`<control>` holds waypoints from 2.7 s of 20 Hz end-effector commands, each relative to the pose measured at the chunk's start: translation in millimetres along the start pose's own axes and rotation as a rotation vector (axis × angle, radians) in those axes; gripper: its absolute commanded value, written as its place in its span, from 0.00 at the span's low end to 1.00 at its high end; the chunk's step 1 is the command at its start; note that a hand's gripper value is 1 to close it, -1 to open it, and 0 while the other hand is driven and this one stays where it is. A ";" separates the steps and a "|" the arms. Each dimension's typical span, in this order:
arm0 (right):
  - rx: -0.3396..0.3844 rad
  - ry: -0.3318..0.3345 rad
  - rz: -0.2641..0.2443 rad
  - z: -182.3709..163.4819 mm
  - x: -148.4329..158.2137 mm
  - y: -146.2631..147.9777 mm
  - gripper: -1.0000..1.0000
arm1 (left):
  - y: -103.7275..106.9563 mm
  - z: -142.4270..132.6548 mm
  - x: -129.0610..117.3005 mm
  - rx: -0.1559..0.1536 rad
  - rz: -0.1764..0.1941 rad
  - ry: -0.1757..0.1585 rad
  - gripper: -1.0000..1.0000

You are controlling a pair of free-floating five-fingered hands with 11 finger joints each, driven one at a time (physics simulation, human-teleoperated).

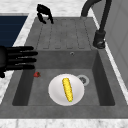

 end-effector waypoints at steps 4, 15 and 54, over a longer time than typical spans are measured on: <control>-0.009 0.006 0.002 -6.5 -8.3 7.4 0.00 | 0.0 0.0 0.0 0.000 0.000 0.000 0.50; -0.144 0.017 0.147 25.0 12.2 75.9 0.00 | 0.0 0.0 0.0 0.000 0.000 0.000 0.50; -0.160 0.284 0.141 131.1 90.7 125.5 0.00 | 0.0 0.0 0.0 0.000 0.000 0.000 0.50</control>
